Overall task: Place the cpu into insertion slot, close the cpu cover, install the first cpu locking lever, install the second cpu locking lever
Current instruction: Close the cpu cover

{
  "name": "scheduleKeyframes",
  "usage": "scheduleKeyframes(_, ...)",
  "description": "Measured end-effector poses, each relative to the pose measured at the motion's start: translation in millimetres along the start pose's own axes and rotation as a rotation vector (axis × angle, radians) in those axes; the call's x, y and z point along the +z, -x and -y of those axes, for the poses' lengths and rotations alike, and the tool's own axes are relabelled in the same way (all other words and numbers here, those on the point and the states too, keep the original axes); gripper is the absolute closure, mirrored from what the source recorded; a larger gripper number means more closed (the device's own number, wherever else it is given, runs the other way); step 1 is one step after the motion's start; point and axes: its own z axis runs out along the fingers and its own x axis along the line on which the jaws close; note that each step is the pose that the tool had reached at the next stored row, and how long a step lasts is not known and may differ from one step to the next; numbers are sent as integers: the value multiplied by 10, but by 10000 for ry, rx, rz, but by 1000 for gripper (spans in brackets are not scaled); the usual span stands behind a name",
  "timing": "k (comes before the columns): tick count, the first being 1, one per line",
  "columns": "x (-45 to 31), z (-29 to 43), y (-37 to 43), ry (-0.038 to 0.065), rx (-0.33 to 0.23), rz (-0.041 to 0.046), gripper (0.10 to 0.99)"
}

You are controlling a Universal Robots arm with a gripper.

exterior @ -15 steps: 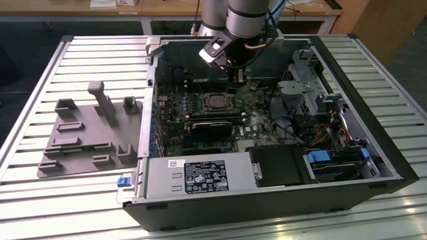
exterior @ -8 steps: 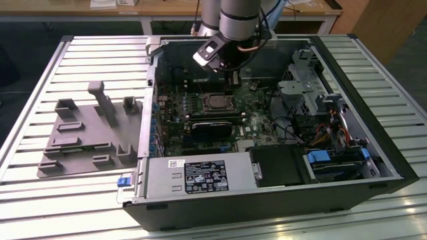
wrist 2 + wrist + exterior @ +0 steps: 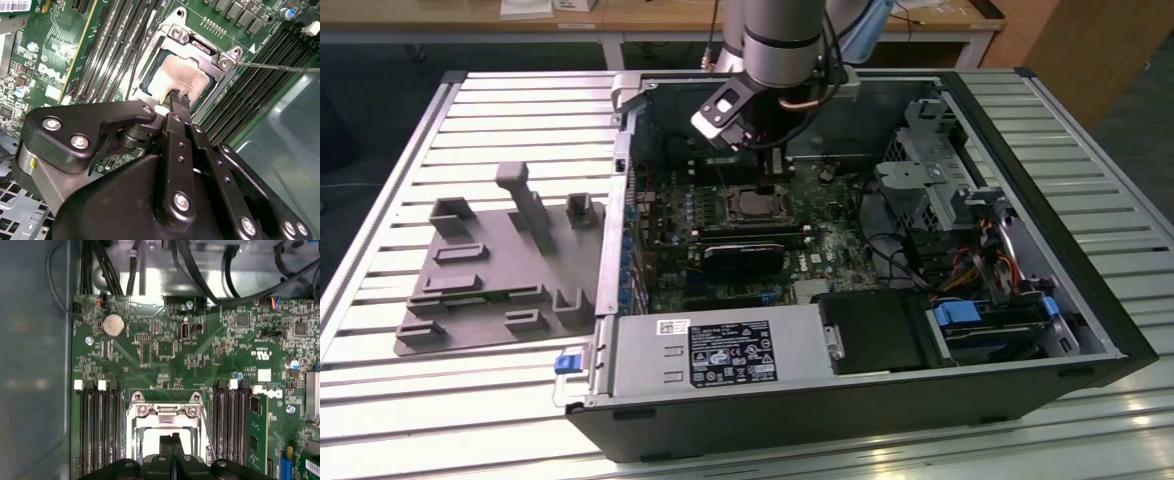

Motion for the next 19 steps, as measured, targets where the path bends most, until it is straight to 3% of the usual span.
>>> scheduleKeyframes(7, 54, 73, 0, 220, -8, -4, 980)
scheduleKeyframes(13, 85, 140, 1, 233, -7, -2, 980)
scheduleKeyframes(19, 86, 141, 1, 235, -65, 5, 980)
